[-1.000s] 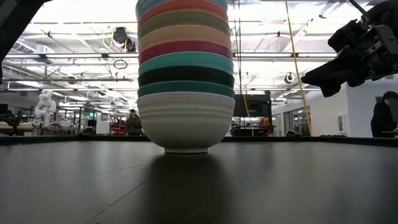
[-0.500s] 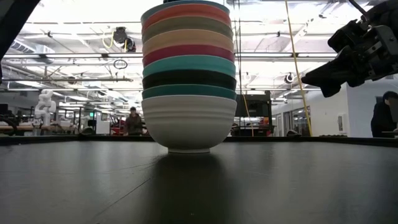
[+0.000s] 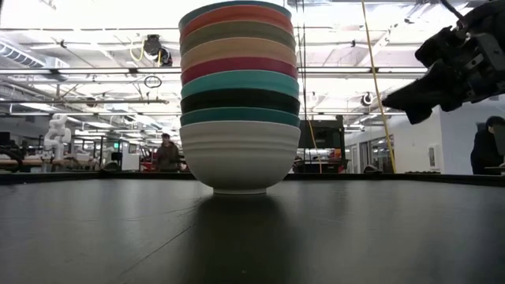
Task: Nest bowls inside each other
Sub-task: Stack the blue bowl on the red bowl
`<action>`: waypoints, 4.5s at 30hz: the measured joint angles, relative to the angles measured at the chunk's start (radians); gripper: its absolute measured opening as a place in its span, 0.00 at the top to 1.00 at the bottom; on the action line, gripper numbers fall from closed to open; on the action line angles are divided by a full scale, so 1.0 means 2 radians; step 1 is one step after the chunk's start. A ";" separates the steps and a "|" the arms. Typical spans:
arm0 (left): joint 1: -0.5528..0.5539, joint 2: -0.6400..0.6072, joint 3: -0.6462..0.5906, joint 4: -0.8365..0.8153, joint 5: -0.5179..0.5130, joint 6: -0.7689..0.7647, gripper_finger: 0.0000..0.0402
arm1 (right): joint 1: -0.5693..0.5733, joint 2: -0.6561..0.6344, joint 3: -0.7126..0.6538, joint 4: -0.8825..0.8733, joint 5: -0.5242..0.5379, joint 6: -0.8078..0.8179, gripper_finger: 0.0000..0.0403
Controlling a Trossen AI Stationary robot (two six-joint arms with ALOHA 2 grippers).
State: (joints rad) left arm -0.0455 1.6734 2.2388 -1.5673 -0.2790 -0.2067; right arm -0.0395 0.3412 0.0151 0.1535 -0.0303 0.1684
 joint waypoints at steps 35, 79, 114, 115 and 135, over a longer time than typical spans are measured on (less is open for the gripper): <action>-0.226 -0.463 -0.909 0.698 -0.212 -0.067 0.58 | -0.072 0.389 0.365 0.035 -0.122 -0.088 0.82; -0.238 -0.480 -0.940 0.737 -0.210 -0.084 0.58 | -0.044 0.538 0.523 0.027 -0.161 -0.115 0.82; -0.279 -0.480 -0.939 0.725 -0.201 -0.094 0.58 | -0.050 0.663 0.613 0.013 -0.197 -0.108 0.82; -0.280 -0.480 -0.939 0.725 -0.202 -0.094 0.58 | -0.050 0.665 0.613 0.013 -0.197 -0.107 0.82; -0.282 -0.480 -0.939 0.726 -0.211 -0.099 0.58 | -0.013 0.666 0.613 0.052 -0.196 -0.121 0.82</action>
State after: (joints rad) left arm -0.6086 0.7132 0.3599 -0.1146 -0.7006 -0.4053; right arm -0.0654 1.6726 1.2404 0.2578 -0.4232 -0.0726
